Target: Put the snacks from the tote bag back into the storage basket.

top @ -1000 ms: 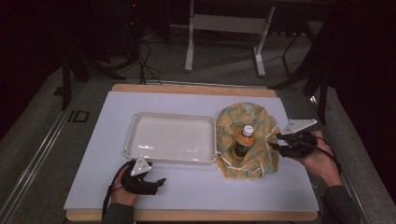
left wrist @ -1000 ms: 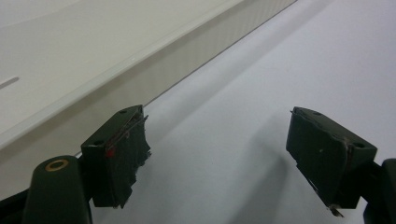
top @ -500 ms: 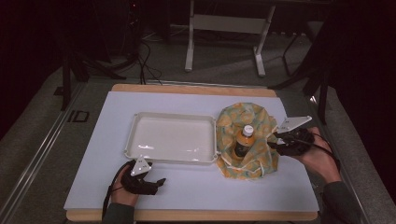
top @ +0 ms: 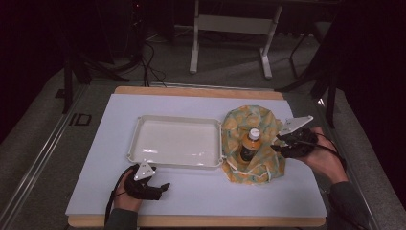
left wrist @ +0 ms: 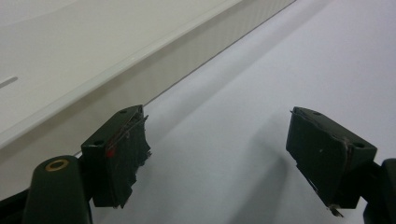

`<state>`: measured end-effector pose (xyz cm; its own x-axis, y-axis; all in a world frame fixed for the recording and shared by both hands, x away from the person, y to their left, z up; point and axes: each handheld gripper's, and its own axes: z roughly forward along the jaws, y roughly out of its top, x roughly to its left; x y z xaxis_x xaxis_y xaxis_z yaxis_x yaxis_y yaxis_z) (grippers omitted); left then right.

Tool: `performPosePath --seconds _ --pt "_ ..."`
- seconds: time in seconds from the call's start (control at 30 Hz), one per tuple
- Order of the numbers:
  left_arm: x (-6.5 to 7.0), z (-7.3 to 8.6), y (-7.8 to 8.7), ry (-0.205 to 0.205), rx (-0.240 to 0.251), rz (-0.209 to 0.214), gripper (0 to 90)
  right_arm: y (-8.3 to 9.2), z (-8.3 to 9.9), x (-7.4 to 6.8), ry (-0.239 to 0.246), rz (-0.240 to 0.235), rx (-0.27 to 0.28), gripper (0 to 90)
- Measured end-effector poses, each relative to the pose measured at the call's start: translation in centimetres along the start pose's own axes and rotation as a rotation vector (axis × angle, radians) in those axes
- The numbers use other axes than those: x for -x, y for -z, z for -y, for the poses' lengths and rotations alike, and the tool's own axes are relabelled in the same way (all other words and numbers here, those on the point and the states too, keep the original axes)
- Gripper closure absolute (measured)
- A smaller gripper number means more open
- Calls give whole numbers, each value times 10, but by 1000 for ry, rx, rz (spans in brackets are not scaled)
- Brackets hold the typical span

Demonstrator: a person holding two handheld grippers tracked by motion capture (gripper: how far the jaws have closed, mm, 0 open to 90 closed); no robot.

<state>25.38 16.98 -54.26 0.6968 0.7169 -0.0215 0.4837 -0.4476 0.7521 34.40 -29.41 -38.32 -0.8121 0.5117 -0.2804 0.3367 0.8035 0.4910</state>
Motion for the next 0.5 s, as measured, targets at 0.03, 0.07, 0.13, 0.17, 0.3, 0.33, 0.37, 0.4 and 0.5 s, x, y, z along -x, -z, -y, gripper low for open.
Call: performPosePath --seconds 0.03,0.07,0.13,0.17,0.3,0.33,0.37,0.4,0.5 --pt "0 0 0 0 0 0 205 0 -1 0 3 -3 1 552" --pt "0 0 0 0 1 0 205 0 -3 0 6 -5 -3 552" --pt "0 0 0 0 0 0 205 -1 -5 0 15 -8 -7 552" --pt "0 0 0 0 0 1 206 -1 -7 0 18 -9 -13 552" --pt "0 0 0 1 0 1 206 -2 -12 -1 35 -12 -16 552" --pt "0 0 0 1 1 1 206 -2 -14 -1 38 -11 -22 552" --pt "0 0 0 1 1 1 205 -3 -15 -1 43 -12 -27 552" --pt "0 0 0 0 0 1 205 -3 -17 -1 48 -14 -31 551" --pt "0 0 0 0 0 2 206 -4 -21 -1 59 -14 -39 550"
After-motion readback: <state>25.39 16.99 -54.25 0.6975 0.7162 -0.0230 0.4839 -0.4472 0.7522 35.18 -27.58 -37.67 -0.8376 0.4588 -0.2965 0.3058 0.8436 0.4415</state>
